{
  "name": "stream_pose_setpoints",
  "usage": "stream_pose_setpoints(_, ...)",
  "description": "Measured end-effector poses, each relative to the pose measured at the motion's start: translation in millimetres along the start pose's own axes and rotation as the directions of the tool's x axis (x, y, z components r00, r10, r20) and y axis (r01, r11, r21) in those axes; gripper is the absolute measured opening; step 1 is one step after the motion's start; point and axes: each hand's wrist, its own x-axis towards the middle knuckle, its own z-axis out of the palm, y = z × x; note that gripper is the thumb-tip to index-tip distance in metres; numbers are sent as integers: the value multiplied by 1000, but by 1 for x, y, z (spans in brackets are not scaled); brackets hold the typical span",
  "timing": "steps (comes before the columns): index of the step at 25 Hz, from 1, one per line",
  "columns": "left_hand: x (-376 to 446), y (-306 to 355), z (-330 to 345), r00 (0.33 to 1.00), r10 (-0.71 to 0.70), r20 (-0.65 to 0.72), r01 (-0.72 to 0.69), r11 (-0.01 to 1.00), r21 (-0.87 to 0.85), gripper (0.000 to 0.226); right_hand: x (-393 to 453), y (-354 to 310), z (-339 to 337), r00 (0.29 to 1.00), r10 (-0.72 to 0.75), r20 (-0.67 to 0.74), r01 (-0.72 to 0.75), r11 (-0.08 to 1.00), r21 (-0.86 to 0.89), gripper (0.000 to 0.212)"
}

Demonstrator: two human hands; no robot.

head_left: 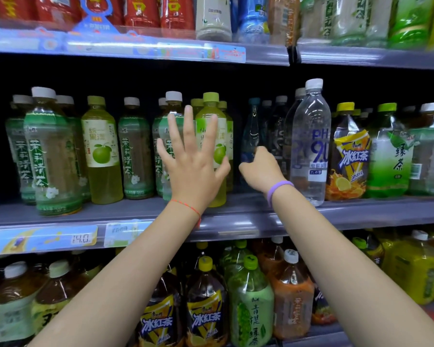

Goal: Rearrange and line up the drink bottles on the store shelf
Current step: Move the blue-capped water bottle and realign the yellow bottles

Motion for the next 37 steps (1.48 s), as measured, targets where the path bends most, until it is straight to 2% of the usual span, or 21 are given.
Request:
stream_pose_setpoints(2,-1,3,7,999,47,3,-47,998,48,76,18,5,6,989,74,-124,-66,995,72,50)
stream_pose_setpoints(5,-2,6,12,998,69,-9,-68,996,58,79,44,3,20,971,159,-178,-139,983,121,62)
stream_pose_setpoints(10,-3,7,13,997,70,-39,-68,996,57,78,80,-3,25,934,310,-176,-281,944,171,67)
stream_pose_setpoints(14,-3,6,13,996,73,-40,-71,996,56,77,84,-7,27,933,311,-178,-305,950,65,71)
stream_pose_setpoints(17,-4,5,10,997,74,-35,-72,996,45,74,68,-8,19,950,272,-155,-276,961,-6,80)
stream_pose_setpoints(19,-5,2,7,997,74,-21,-74,997,-2,69,52,-8,14,956,237,-170,-228,971,71,82)
stream_pose_setpoints(22,-7,-9,-2,997,82,-7,-83,986,-146,56,20,-10,10,949,139,-284,-82,976,202,73)
stream_pose_setpoints(26,-4,-20,-18,996,65,55,-41,929,-367,55,-26,-24,1,905,-104,-414,127,991,29,72)
stream_pose_setpoints(28,0,-24,-27,993,64,98,-11,883,-470,57,-38,-43,-11,907,-160,-388,164,986,-24,67)
stream_pose_setpoints(30,4,-32,-35,989,70,127,18,810,-586,57,-46,-68,-26,947,-141,-287,142,990,-19,61)
stream_pose_setpoints(32,6,-43,-44,991,53,124,52,699,-713,57,-58,-93,-36,983,-123,-138,138,985,103,57)
stream_pose_setpoints(34,5,-59,-54,995,-31,97,97,583,-807,52,-80,-116,-31,984,-181,-7,175,943,283,41)
stream_pose_setpoints(35,4,-74,-61,993,-84,78,112,549,-829,47,-91,-129,-20,973,-230,26,203,902,381,34)
stream_pose_setpoints(37,2,-105,-72,983,-179,44,135,532,-836,32,-109,-152,3,954,-301,1,262,832,489,25)
